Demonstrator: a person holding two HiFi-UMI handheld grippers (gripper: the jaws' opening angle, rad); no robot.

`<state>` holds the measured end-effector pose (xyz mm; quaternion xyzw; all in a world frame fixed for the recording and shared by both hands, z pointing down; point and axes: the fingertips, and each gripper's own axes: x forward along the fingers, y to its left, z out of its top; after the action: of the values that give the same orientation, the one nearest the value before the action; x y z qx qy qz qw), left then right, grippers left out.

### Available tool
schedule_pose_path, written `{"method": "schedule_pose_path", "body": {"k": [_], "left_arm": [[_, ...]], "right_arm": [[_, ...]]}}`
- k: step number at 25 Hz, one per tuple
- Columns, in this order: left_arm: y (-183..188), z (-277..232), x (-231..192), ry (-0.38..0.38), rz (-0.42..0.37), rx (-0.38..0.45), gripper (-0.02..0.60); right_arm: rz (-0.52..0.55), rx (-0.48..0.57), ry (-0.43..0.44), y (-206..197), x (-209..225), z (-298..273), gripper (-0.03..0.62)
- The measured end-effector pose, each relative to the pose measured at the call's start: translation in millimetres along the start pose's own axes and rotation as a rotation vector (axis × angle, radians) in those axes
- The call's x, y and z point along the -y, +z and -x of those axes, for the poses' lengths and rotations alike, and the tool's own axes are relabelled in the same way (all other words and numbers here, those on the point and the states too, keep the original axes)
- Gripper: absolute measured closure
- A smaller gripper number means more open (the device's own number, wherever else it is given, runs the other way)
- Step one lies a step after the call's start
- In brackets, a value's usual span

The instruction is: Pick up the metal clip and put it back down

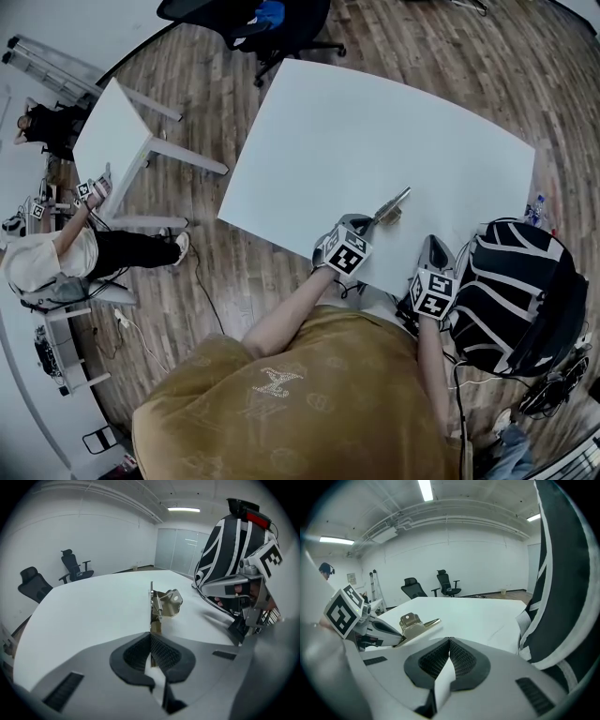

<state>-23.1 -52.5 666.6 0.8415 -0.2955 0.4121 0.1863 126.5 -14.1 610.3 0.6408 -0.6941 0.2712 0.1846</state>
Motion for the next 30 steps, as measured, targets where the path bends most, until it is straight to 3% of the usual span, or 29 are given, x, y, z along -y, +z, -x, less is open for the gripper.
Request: {"method": "schedule_pose_path", "body": {"k": [5, 12, 19, 30], "left_arm": [[-3, -4, 2, 0.008, -0.034, -0.023, 0.575], [3, -7, 3, 0.058, -0.164, -0.044, 0.574], [3, -12, 12, 0.147, -0.408, -0.094, 0.543], [4, -13, 13, 0.165, -0.425, -0.092, 0.543]], "right_arm": [[0.003, -0.001, 0.007, 0, -1, -1, 0.585], [0.003, -0.009, 0.015, -2, -2, 0, 0.585], [0.006, -0.019, 0.023, -7, -4, 0, 0.585], [0.010, -0.013, 0.016, -6, 0, 4, 0.585]]}}
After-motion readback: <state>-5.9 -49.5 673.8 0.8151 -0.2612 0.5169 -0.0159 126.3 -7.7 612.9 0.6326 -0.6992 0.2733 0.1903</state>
